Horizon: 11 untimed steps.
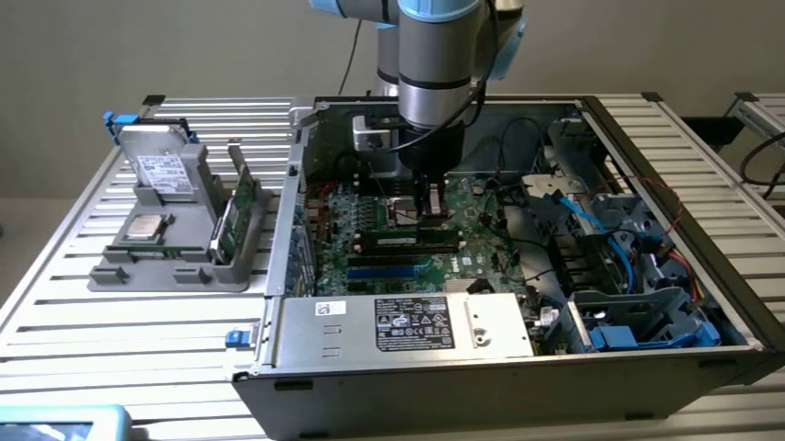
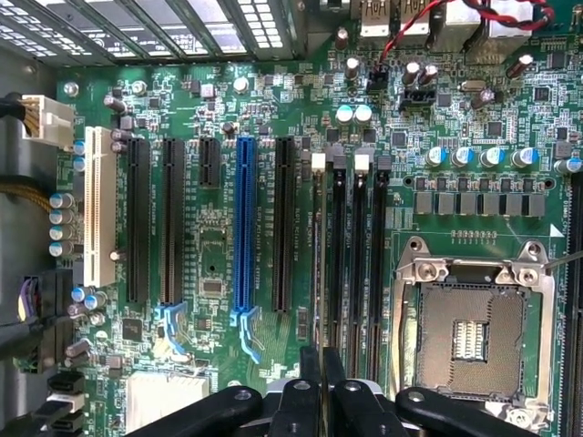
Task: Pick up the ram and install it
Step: 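Insert the ram into the slot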
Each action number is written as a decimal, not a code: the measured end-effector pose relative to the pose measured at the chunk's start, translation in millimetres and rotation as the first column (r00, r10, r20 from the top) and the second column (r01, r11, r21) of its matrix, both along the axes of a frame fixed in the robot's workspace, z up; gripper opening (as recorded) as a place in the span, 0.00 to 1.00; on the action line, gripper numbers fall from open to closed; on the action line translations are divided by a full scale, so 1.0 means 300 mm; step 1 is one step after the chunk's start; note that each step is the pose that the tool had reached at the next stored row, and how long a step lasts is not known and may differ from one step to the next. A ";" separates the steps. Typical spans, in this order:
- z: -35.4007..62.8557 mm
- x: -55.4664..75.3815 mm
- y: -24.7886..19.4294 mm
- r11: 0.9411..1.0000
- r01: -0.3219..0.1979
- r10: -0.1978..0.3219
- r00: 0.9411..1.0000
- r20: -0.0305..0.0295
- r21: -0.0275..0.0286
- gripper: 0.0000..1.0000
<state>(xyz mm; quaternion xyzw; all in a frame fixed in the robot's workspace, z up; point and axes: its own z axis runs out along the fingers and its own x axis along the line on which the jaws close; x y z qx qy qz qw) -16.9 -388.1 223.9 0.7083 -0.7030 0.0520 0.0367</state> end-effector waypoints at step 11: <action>-0.004 -0.001 0.000 1.000 0.000 0.000 1.000 0.000 0.000 0.15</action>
